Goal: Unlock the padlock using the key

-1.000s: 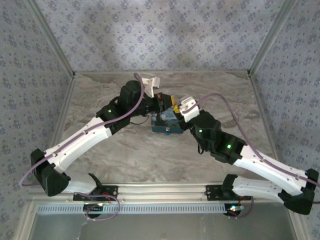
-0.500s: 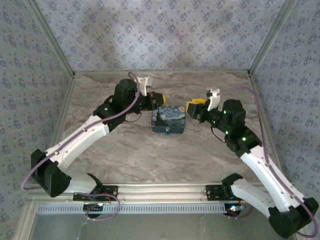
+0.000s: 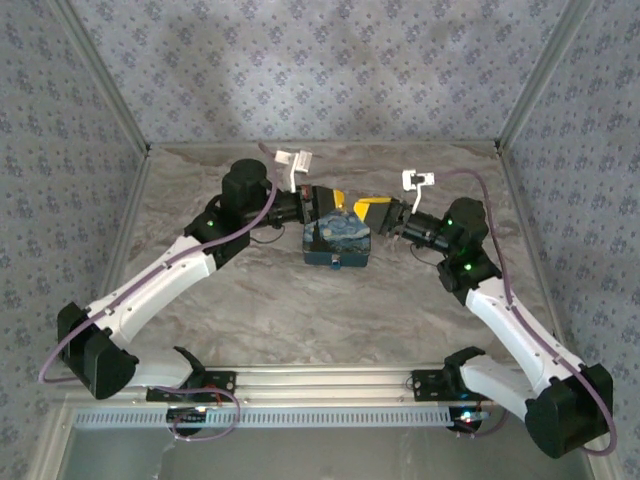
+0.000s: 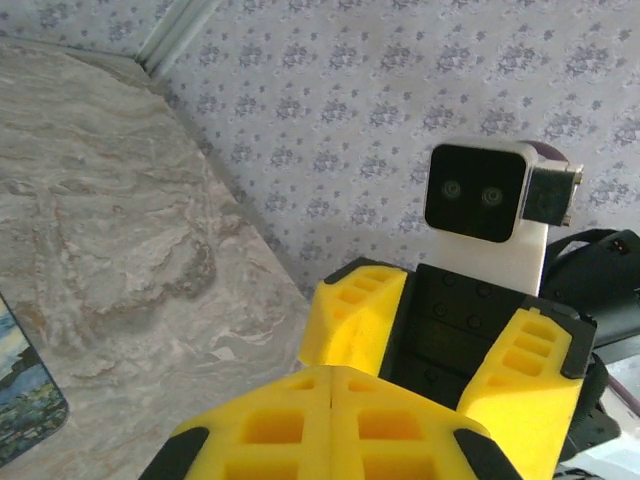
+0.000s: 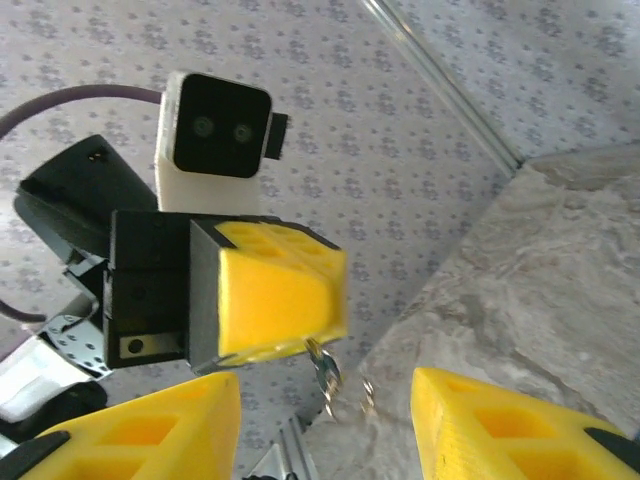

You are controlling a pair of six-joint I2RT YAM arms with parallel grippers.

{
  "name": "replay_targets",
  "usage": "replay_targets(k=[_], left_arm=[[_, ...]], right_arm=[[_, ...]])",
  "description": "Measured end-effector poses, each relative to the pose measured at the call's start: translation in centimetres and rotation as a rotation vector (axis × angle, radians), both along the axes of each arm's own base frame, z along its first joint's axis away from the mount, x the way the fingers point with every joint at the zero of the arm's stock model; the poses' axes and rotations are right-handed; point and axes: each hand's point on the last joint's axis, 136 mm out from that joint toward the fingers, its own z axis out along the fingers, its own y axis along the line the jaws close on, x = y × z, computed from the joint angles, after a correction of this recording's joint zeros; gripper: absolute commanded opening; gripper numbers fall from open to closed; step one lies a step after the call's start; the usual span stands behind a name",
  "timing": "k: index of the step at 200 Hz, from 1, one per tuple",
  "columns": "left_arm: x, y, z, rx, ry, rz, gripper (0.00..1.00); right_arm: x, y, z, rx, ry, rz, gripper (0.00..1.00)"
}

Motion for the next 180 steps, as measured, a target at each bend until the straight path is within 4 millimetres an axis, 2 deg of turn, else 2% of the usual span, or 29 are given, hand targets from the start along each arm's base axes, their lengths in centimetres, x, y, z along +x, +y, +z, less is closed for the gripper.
replay_targets(k=[39, 70, 119, 148, 161, 180], left_arm=[[-1.1, -0.7, 0.3, -0.012, -0.005, -0.042, 0.0], [-1.1, -0.7, 0.4, -0.013, -0.006, -0.045, 0.0], [-1.1, -0.7, 0.4, -0.014, -0.006, -0.045, 0.0], [-1.1, -0.7, 0.4, -0.015, -0.005, -0.041, 0.0], [-1.1, -0.7, 0.4, -0.016, -0.005, -0.04, 0.0], [-1.1, -0.7, 0.6, -0.02, -0.008, -0.04, 0.0]], right_arm=[[-0.3, 0.6, 0.1, 0.015, 0.004, 0.038, 0.47], [-0.3, 0.8, -0.1, 0.014, 0.014, 0.055, 0.4], [-0.8, 1.0, 0.0, 0.014, 0.009, 0.078, 0.4], [-0.9, 1.1, -0.2, 0.013, 0.01, 0.085, 0.3], [-0.9, 1.2, -0.4, 0.012, 0.016, 0.086, 0.3], [-1.0, 1.3, -0.4, 0.012, 0.016, 0.092, 0.21]])
